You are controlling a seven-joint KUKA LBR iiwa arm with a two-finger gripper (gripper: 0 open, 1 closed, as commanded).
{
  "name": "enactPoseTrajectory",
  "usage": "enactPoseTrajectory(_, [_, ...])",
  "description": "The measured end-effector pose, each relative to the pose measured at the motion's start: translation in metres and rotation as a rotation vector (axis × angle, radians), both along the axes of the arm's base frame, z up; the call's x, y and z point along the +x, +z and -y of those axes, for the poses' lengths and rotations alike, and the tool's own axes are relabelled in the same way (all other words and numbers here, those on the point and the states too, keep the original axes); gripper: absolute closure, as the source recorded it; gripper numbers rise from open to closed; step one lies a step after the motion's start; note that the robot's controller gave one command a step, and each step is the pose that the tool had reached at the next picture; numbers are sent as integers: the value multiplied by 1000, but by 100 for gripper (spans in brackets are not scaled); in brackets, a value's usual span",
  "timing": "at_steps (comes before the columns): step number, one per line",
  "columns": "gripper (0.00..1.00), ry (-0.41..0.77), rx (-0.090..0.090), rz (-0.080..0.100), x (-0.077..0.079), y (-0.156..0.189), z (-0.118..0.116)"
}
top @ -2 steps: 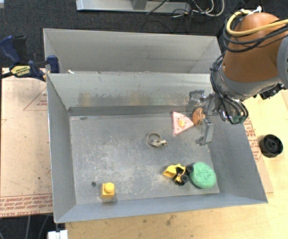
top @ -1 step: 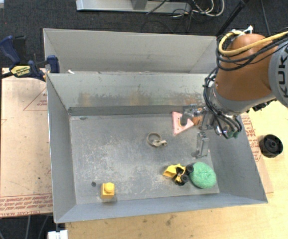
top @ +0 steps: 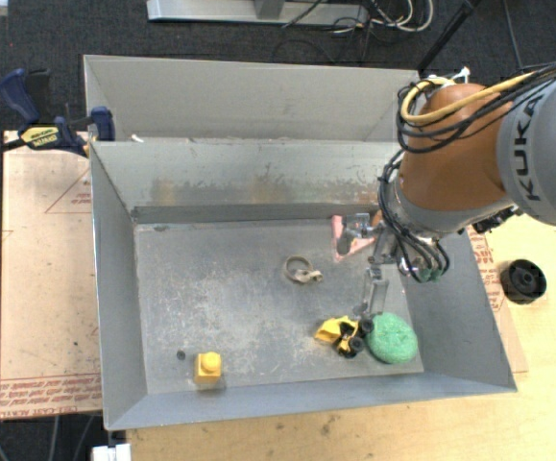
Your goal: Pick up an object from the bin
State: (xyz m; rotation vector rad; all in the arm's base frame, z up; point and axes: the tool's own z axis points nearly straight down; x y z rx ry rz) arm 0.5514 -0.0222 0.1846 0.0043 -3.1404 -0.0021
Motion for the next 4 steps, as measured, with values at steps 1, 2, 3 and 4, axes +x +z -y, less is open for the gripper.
enactPoseTrajectory(1, [0,-6,-1,6,-38,-60,10])
enactPoseTrajectory(2, [100,-52,0,2,-47,-95,32])
enactPoseTrajectory(3, [100,-51,-1,2,-47,-95,32])
enactPoseTrajectory(4, [100,-34,3,4,-53,-106,65])
